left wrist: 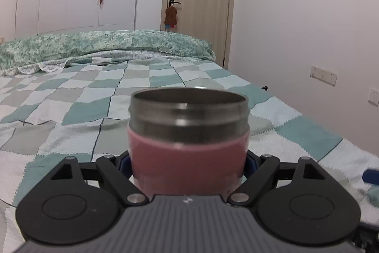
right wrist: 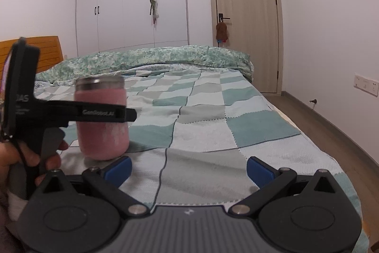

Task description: Flip cup upright

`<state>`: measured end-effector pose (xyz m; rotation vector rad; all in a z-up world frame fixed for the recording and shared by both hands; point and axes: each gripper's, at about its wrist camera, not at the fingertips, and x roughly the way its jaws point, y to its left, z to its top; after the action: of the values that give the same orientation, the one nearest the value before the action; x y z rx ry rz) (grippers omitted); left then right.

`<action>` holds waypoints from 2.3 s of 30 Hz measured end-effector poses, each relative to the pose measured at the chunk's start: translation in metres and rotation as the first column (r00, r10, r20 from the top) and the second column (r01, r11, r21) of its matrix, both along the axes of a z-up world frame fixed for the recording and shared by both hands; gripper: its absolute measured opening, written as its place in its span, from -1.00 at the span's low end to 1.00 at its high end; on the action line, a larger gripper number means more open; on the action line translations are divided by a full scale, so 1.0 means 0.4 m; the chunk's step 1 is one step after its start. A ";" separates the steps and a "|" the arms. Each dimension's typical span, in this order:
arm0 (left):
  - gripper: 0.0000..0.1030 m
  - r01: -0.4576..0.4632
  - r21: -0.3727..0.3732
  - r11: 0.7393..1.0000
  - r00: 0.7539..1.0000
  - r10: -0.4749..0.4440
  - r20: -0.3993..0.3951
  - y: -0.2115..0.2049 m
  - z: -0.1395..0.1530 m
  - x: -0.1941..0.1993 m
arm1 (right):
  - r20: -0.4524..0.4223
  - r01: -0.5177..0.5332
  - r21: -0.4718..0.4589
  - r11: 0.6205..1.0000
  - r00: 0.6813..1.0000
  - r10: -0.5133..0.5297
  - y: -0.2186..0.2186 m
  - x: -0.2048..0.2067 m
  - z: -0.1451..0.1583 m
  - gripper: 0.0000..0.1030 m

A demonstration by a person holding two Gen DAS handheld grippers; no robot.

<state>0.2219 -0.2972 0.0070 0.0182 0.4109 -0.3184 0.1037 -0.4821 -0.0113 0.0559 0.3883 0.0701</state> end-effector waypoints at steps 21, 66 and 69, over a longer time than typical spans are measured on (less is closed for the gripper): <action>1.00 0.043 0.147 0.988 0.998 -0.035 -0.058 -0.027 -0.004 -0.057 | 0.020 0.021 -0.015 1.000 1.000 -0.021 -0.016 0.019 0.014 1.00; 1.00 -0.302 -0.015 0.953 0.926 0.297 0.232 0.647 -0.018 -0.493 | 0.298 0.000 -0.068 0.998 0.954 0.021 0.456 -0.221 -0.012 1.00; 1.00 -0.302 -0.015 0.953 0.924 0.297 0.239 0.643 -0.018 -0.494 | 0.299 -0.002 -0.069 0.998 0.954 0.022 0.456 -0.223 -0.011 1.00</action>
<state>0.0243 -0.0400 -0.0001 0.0151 0.1725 -0.0069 0.0146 -0.2995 -0.0156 -0.0244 0.0871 0.0763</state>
